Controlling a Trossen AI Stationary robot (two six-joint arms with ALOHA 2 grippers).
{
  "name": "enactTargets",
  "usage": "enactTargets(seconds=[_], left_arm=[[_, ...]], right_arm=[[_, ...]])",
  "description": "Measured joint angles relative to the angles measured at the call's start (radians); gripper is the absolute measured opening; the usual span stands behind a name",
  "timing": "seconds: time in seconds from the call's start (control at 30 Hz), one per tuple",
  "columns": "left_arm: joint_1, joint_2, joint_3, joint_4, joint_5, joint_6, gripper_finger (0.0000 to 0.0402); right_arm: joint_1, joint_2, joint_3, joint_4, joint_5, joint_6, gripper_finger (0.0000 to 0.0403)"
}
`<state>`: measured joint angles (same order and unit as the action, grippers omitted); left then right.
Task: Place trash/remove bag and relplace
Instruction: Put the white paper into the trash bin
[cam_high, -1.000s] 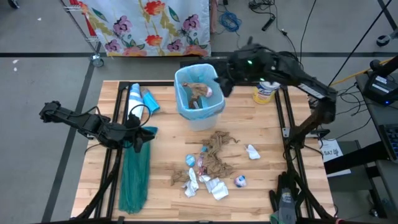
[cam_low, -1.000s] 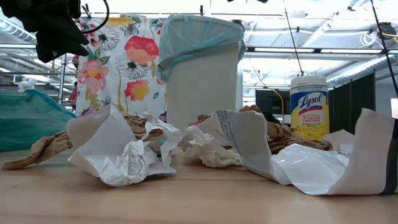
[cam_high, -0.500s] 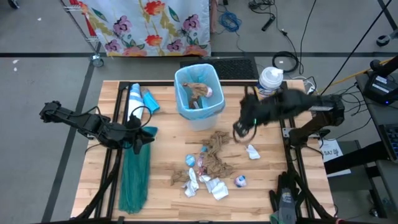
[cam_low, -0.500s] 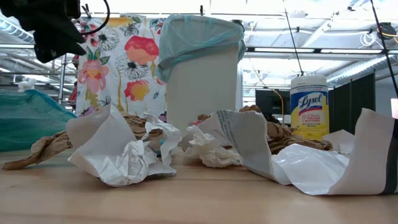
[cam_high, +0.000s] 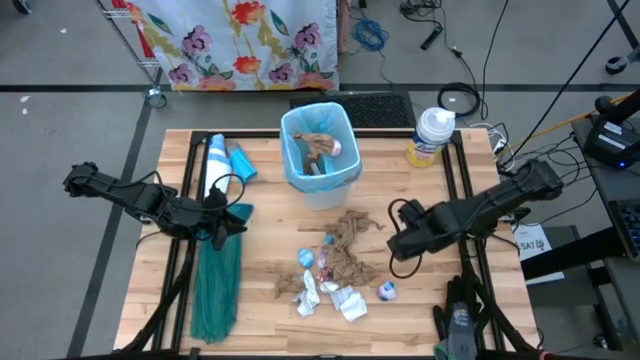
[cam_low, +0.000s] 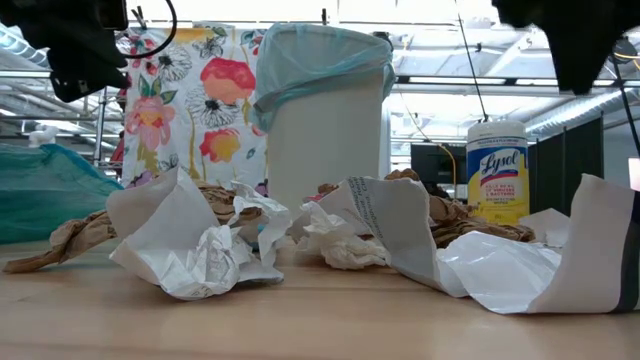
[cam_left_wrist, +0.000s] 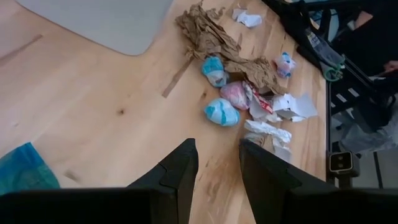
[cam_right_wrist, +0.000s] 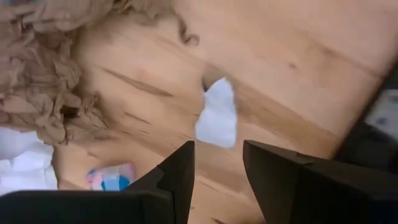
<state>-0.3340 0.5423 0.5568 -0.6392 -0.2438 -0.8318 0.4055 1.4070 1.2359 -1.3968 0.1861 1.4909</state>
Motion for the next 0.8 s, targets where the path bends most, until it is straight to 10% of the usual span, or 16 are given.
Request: enactTargets(seconds=[0.8], left_arm=[[0.000,0.000,-0.001,0.001,0.007,-0.053,0.0123]], right_arm=[[-0.240,0.013,-0.580,0.651,-0.015,-0.285,0.0121]])
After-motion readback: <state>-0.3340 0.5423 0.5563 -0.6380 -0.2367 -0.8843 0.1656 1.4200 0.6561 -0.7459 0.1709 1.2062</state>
